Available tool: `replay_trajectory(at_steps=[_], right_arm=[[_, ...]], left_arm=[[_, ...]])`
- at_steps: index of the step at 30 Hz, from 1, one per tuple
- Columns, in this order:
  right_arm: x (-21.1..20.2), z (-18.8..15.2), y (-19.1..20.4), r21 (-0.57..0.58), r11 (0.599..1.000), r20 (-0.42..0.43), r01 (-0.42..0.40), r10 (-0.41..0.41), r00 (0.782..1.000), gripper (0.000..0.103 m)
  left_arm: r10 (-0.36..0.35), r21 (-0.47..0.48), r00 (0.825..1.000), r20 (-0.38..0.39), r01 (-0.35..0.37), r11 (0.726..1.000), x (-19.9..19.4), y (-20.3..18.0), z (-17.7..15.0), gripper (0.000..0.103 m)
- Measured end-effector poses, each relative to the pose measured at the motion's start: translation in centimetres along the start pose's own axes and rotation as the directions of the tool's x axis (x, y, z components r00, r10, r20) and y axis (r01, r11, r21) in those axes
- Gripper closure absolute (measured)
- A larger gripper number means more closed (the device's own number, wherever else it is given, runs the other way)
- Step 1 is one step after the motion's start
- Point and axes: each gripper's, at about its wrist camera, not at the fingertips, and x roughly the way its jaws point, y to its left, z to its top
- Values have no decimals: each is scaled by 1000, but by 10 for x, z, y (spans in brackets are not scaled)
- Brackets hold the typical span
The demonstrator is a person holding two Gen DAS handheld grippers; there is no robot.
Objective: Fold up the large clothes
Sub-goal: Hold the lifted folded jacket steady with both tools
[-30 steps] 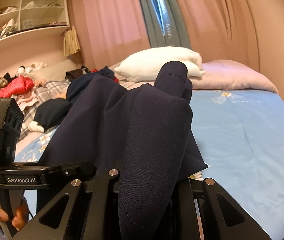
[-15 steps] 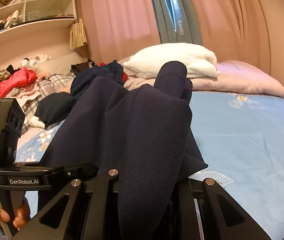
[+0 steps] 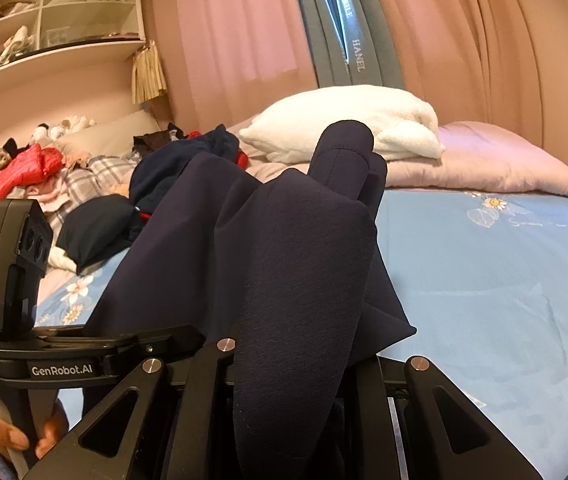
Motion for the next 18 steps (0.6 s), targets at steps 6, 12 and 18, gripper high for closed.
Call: replay_trajectory(at_steps=[6,12,18], right_arm=[[16,1,-3,27,1000,-20,1,0,1000,85],[32,1,-10,63,998,-50,0,3,999,85],[47,-4,-19,109,994,-99,2,9,995,85]], left_arm=[[25,14,999,-20,-25,1000,18,5,9,49],[56,30,998,-42,-55,998,37,7,16,48],[78,25,994,-78,-76,997,49,6,13,48]])
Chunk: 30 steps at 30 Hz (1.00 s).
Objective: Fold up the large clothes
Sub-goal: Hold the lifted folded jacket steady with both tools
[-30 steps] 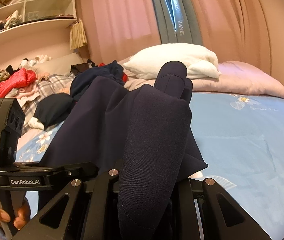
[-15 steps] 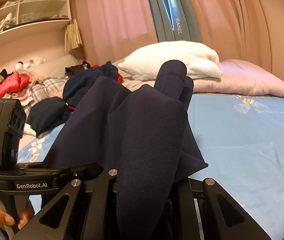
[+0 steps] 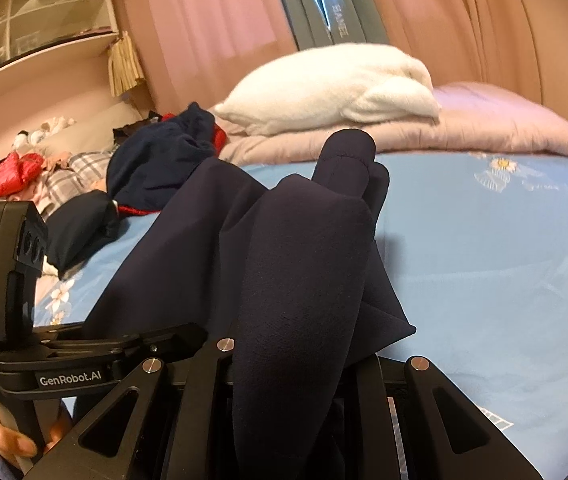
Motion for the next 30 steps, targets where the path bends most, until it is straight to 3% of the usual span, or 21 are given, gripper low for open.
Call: replay_trajectory(at_steps=[12,23,30], right_arm=[[21,-8,-30,142,989,-73,-45,56,996,84],[32,-19,-56,285,953,-101,-106,140,985,79],[32,-22,-58,300,948,-104,-108,145,984,77]], left_arm=[[1,-33,999,-43,-2,999,18,16,2,38],[-11,-57,998,-65,8,998,28,24,4,32],[-9,-59,998,-64,5,998,31,26,6,30]])
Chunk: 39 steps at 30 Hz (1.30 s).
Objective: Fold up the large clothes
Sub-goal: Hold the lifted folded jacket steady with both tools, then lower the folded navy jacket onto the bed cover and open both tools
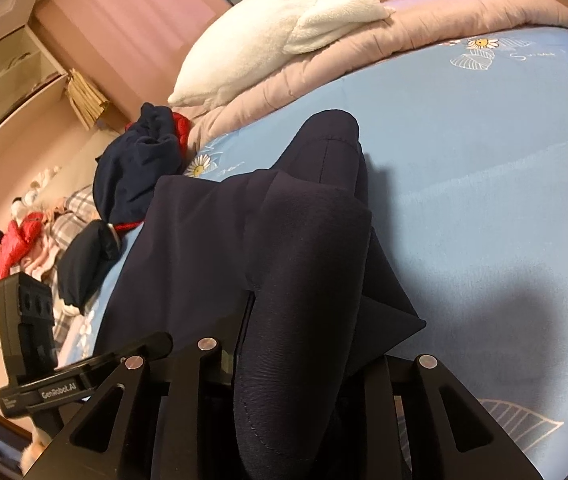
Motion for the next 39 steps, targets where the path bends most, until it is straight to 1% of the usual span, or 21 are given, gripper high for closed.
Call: replay_trajectory(at_steps=[5,14,26,31,36,39], right_arm=[[0,0,-4,8,1000,3,-5,5,1000,77],[0,1,-1,-19,999,15,31,-30,999,77],[-2,0,-2,-7,999,19,38,-38,999,75],[-9,0,-6,12,998,36,68,-68,997,74],[-11,0,-1,-20,991,37,136,-135,990,74],[-13,2,2,-52,980,44,191,-189,981,72]], left_arm=[[1,-1,1000,5,-1,1000,1,2,0,29],[1,-1,1000,12,-1,1000,0,5,-2,27],[1,4,1000,16,-1,1000,0,9,-1,26],[8,2,1000,22,-8,1000,-1,12,-1,26],[39,7,999,23,-40,999,-6,11,-2,26],[59,7,998,19,-60,998,-11,11,-4,26]])
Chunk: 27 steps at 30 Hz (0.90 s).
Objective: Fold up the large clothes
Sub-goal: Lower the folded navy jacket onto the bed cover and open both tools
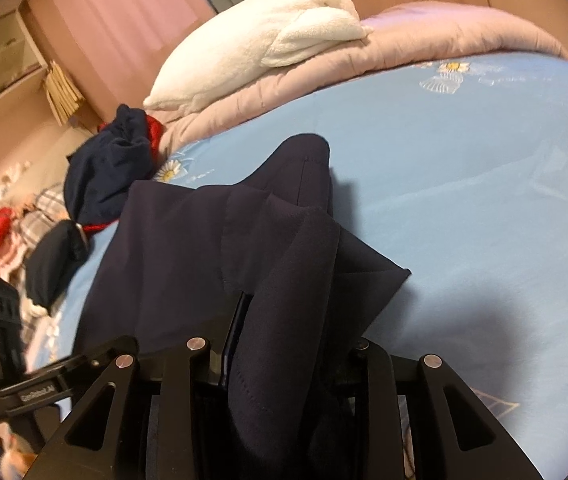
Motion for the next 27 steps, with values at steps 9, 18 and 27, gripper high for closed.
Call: replay_trajectory(at_steps=[9,18,27], right_arm=[[-9,0,-20,5,994,-8,107,-107,994,71],[-31,-4,-18,-9,985,13,171,-171,985,71],[-84,-9,2,-92,978,135,188,-175,975,71]], left_arm=[[49,10,999,1,-49,999,-18,3,-16,26],[89,24,996,-20,-88,996,-31,3,-32,26],[152,42,988,-29,-150,988,-49,1,-49,26]])
